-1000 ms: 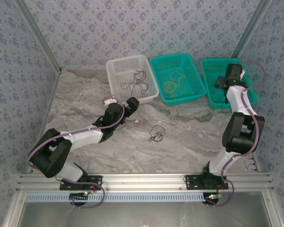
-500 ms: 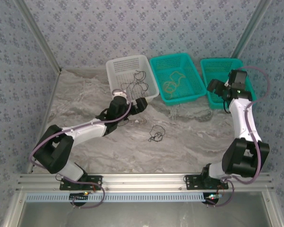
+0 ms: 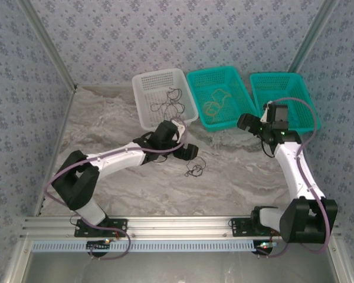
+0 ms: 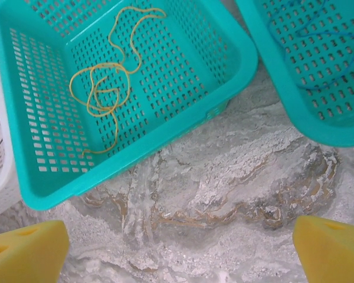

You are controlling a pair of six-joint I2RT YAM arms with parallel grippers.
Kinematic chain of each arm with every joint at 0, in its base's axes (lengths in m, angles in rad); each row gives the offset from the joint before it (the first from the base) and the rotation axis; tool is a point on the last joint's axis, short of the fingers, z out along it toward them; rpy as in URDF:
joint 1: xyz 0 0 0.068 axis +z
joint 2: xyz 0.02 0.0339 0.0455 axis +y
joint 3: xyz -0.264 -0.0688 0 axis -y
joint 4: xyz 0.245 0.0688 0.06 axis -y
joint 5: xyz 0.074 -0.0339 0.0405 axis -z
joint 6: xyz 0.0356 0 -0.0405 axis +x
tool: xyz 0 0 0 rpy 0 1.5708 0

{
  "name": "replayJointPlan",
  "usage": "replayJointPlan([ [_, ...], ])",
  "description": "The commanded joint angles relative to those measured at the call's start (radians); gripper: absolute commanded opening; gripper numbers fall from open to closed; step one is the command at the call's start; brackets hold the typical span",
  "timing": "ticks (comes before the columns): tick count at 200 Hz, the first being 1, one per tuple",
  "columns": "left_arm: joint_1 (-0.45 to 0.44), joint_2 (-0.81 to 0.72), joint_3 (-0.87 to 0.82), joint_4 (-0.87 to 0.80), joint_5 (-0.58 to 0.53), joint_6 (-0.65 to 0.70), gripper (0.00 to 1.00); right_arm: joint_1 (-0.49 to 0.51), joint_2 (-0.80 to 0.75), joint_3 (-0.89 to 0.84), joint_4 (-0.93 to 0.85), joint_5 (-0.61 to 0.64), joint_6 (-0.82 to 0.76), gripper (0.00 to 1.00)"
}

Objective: Untangle the cables

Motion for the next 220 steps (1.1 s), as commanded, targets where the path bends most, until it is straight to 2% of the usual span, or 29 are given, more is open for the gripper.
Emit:
replayJointPlan([
  [1,-0.033,0.032,0.055,-0.118,0.032,0.124,0.99,0.001,-0.007,-0.003,0.02,0.0,0.023,1.0],
  [18,-0.06,0.068,0.099,-0.179,-0.001,0.129,0.99,0.005,0.004,0.007,0.013,-0.021,0.032,1.0],
  [56,-0.076,0.196,0.216,-0.321,-0.046,0.093,0.86,0.025,0.004,0.01,0.021,-0.025,0.041,1.0],
  [115,-0.09,0.278,0.286,-0.366,-0.084,0.059,0.68,0.027,-0.005,0.004,0.004,-0.007,0.032,1.0],
  [159,-0.09,0.307,0.302,-0.38,-0.088,0.045,0.52,0.028,-0.005,0.004,0.006,-0.007,0.033,1.0],
  [180,-0.09,0.314,0.306,-0.384,-0.091,0.042,0.41,0.029,-0.005,0.004,0.007,-0.008,0.033,1.0],
  [206,-0.09,0.315,0.313,-0.384,-0.081,0.044,0.19,0.03,-0.005,0.004,0.004,-0.008,0.036,1.0],
  [220,-0.091,0.317,0.316,-0.386,-0.082,0.043,0.11,0.03,-0.006,0.003,0.003,-0.007,0.035,1.0],
])
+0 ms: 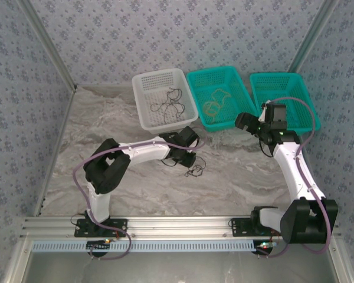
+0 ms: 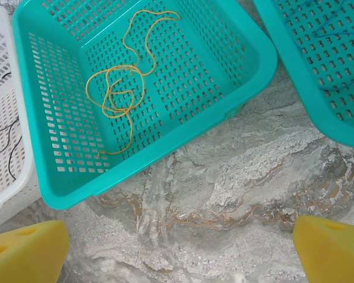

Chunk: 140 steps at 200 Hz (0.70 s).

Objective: Untangle the cables

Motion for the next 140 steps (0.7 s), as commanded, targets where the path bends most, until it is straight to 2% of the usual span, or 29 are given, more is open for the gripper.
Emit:
replayJointPlan([
  [1,-0.009,0.01,0.034,-0.026,0.001,-0.002,0.11,0.007,-0.006,0.003,-0.009,0.005,0.008,1.0],
  [25,-0.009,0.013,0.037,-0.029,0.001,-0.002,0.0,0.007,-0.008,0.004,-0.01,0.007,0.01,1.0],
  [90,-0.003,-0.076,-0.016,0.061,0.013,-0.017,0.0,0.025,-0.035,-0.017,0.024,-0.028,0.024,1.0],
  [140,0.023,-0.208,-0.056,0.176,0.089,-0.033,0.0,0.059,-0.118,-0.111,0.124,-0.113,0.019,0.99],
])
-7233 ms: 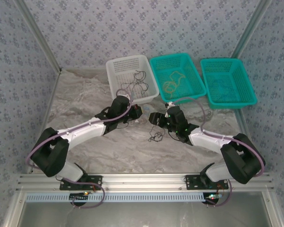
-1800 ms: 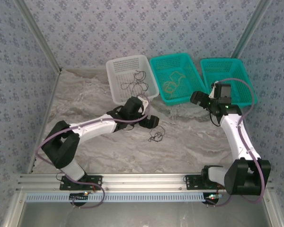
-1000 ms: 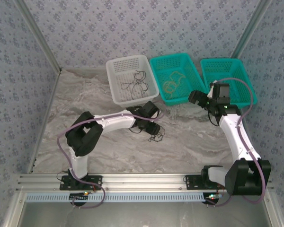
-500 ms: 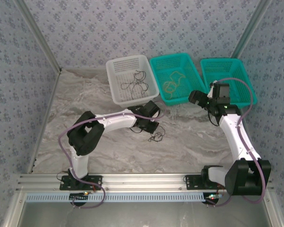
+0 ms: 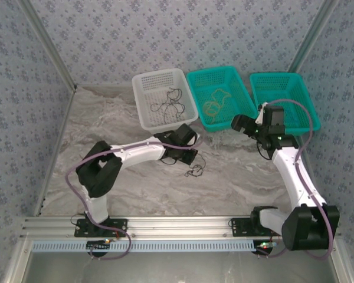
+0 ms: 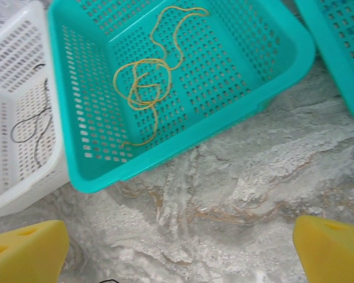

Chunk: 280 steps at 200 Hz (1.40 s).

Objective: Untangle the cables

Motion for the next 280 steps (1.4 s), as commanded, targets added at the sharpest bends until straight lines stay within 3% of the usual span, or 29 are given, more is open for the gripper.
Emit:
replayJointPlan([
  [1,0.013,-0.102,-0.006,0.091,0.057,-0.019,0.0,0.014,-0.053,-0.048,0.071,-0.071,0.007,0.99],
  [82,0.099,-0.209,-0.033,0.243,0.224,-0.171,0.0,0.04,-0.118,-0.214,0.243,-0.398,-0.037,0.95],
  [112,0.122,-0.224,-0.049,0.321,0.278,-0.232,0.0,0.098,-0.114,-0.298,0.358,-0.388,-0.001,0.88],
  [142,0.14,-0.227,-0.067,0.39,0.333,-0.265,0.0,0.136,-0.052,-0.353,0.475,-0.383,0.075,0.74],
  [191,0.142,-0.225,-0.092,0.461,0.409,-0.265,0.0,0.184,0.065,-0.352,0.636,-0.419,0.192,0.69],
  [245,0.142,-0.236,-0.129,0.565,0.491,-0.268,0.0,0.208,0.133,-0.331,0.68,-0.413,0.145,0.56],
  [280,0.144,-0.236,-0.147,0.604,0.523,-0.271,0.0,0.242,0.177,-0.345,0.797,-0.463,0.121,0.55],
])
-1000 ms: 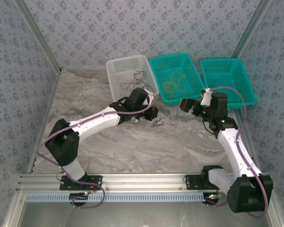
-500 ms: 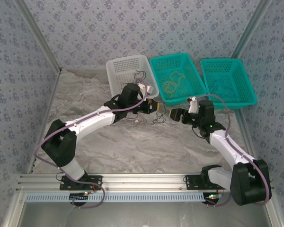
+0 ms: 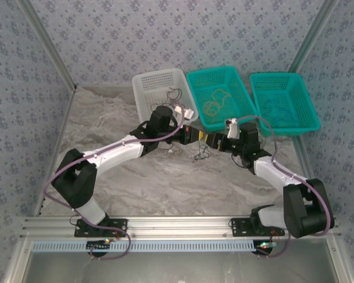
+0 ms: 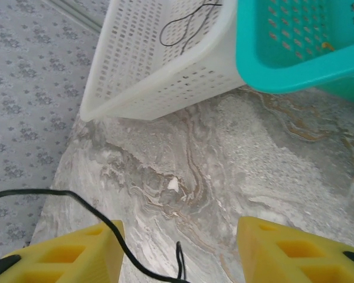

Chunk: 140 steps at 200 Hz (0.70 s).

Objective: Untangle the cables

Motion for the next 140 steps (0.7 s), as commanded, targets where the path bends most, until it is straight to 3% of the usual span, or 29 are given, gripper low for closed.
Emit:
replayJointPlan([
  [1,0.004,-0.037,-0.012,0.081,0.054,-0.006,0.0,0.031,0.023,0.008,0.111,-0.045,-0.033,0.55],
  [46,0.019,-0.062,-0.084,0.248,0.118,-0.059,0.0,0.057,0.08,-0.007,0.172,-0.006,-0.04,0.46],
  [54,0.027,-0.069,-0.096,0.274,0.129,-0.071,0.0,0.061,0.085,-0.01,0.169,-0.001,-0.05,0.38],
  [66,0.043,-0.081,-0.112,0.309,0.143,-0.088,0.0,0.065,0.082,-0.007,0.139,0.017,-0.08,0.17],
  [93,0.098,-0.133,-0.165,0.407,0.198,-0.124,0.0,0.066,0.02,-0.016,-0.04,0.227,-0.185,0.0],
  [115,0.151,-0.185,-0.186,0.359,0.181,-0.112,0.0,0.068,-0.06,-0.025,-0.193,0.421,-0.271,0.0],
  [140,0.17,-0.193,-0.132,0.157,0.122,-0.037,0.0,0.068,-0.15,-0.022,-0.28,0.409,-0.341,0.0],
])
